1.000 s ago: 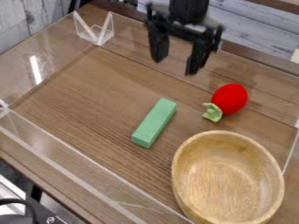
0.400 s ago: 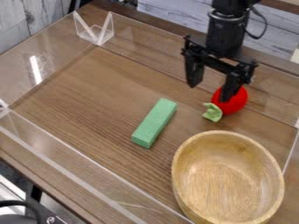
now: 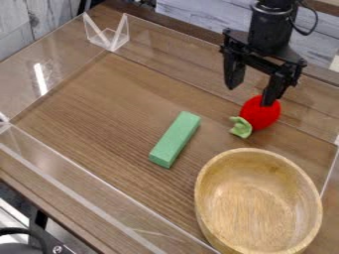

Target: Move the red object to the left side of the table

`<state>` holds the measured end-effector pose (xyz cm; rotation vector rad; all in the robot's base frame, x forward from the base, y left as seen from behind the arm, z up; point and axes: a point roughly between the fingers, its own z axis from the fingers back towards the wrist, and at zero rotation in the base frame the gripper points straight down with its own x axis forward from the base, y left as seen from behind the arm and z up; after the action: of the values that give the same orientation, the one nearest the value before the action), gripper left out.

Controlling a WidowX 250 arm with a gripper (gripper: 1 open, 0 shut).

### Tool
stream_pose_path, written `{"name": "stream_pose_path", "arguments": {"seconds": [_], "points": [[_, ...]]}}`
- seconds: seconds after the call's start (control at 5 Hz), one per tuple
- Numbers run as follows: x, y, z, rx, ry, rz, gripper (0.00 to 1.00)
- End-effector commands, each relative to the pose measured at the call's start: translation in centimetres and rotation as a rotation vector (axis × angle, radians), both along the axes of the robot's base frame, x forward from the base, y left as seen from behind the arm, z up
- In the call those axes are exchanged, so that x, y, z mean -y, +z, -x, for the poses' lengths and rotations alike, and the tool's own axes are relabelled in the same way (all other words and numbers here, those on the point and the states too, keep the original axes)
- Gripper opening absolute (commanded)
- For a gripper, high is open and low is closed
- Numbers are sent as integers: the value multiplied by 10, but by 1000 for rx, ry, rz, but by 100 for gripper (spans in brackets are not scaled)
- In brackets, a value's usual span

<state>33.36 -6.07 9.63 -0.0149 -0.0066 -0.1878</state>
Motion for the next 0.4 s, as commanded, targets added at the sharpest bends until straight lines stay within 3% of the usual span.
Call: {"name": "stream_pose_path", "arguments": {"seconds": [0.0, 0.2], "points": [[10, 0, -16, 70, -8, 10, 100], [23, -13, -24, 94, -12, 5, 100]]}}
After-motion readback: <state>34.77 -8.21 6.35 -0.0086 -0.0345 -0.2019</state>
